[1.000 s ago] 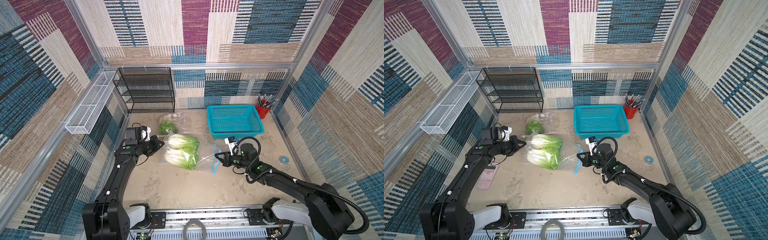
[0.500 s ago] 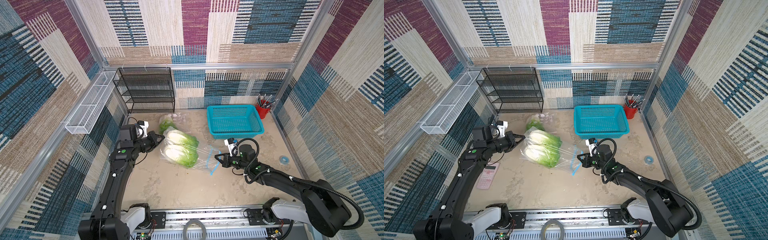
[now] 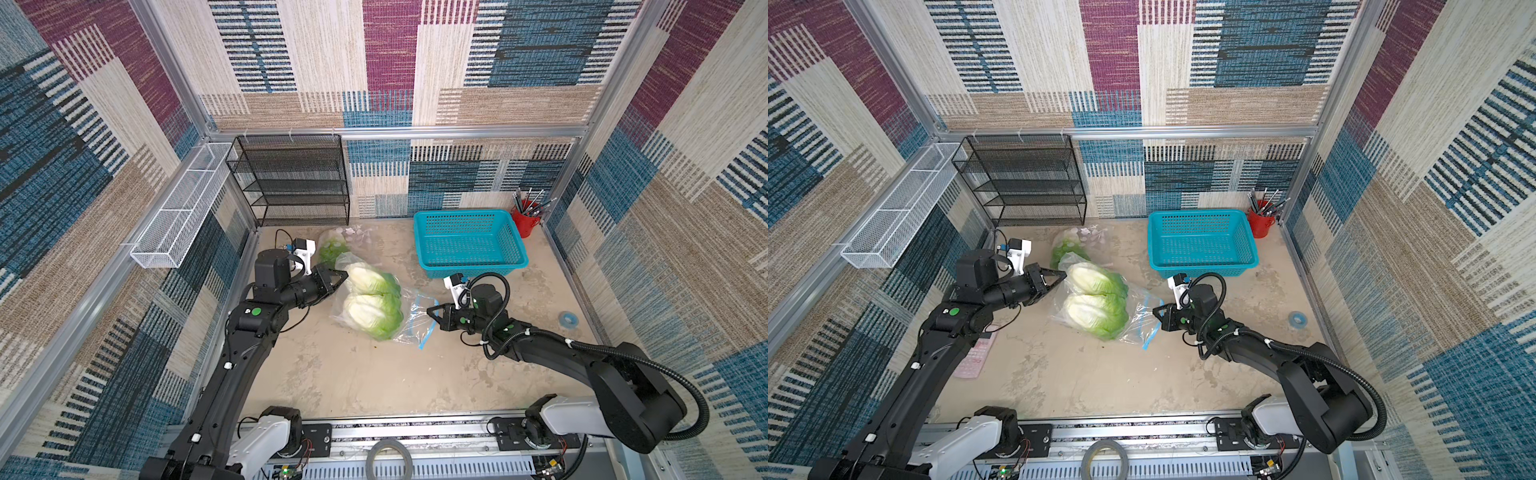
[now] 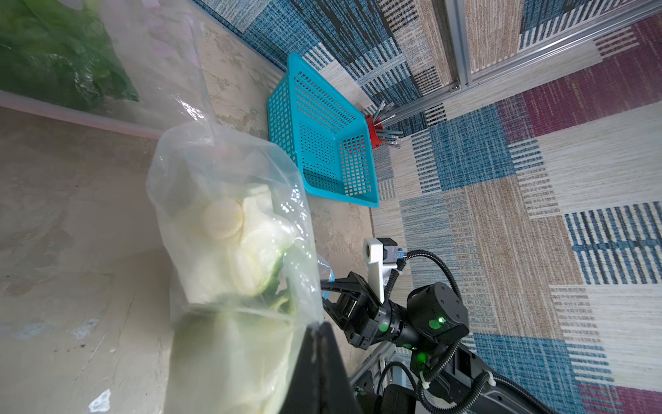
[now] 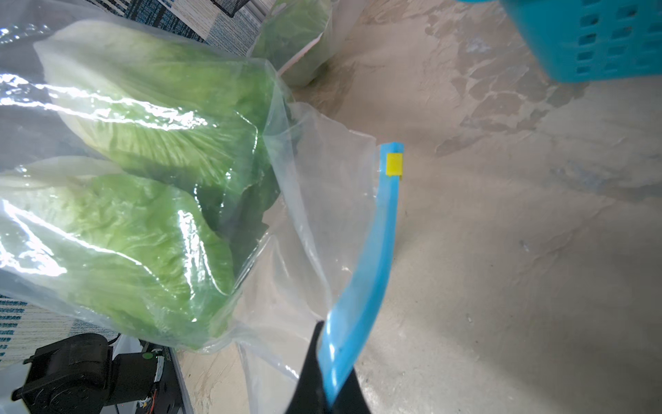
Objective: Open the zip-top bag and take out the chinese cabbages
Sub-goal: Adjust the zipper food storage bag at the center of the board.
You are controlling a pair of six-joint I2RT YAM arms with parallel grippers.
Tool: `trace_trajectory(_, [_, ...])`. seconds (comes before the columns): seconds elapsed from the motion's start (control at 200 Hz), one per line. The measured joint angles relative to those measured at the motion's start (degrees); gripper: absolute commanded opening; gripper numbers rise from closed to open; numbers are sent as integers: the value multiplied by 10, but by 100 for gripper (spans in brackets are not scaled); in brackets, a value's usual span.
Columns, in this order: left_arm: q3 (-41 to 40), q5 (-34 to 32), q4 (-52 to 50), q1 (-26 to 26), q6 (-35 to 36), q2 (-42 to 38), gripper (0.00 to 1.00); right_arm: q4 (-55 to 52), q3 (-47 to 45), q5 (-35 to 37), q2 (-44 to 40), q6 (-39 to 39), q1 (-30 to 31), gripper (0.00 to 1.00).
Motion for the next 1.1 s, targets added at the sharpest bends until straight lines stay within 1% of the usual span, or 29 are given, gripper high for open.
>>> trace_trajectory(0.11, [7, -19, -17, 12, 21, 17, 0, -11, 0, 1, -20, -2, 0, 0])
trace_trajectory(0.21, [4, -40, -30, 49, 40, 41, 0, -23, 1, 13, -44, -6, 0, 0])
trace_trajectory(0.356, [-8, -39, -35, 94, 60, 69, 0, -36, 3, 14, -63, -15, 0, 0])
trace_trajectory(0.606, [-49, -27, -4, 105, 69, 139, 0, -64, 29, -2, -52, -25, 0, 0])
trace_trajectory(0.806, [-66, -31, 10, 111, 73, 181, 0, -81, 62, -22, -54, -46, 0, 0])
trace_trajectory(0.872, [-69, -37, 12, 111, 76, 193, 0, -84, 70, -30, -54, -50, 0, 10])
trace_trajectory(0.922, [-71, -40, 14, 111, 78, 199, 0, -86, 74, -37, -53, -54, 0, 14])
trace_trajectory(0.982, [-75, -41, 17, 111, 83, 205, 0, -91, 80, -43, -52, -61, 0, 21])
trace_trajectory(1.042, [-81, -42, 22, 111, 84, 210, 0, -98, 86, -47, -52, -66, 0, 32])
trace_trajectory(1.102, [-87, -41, 27, 111, 84, 213, 0, -104, 92, -51, -53, -72, 0, 38])
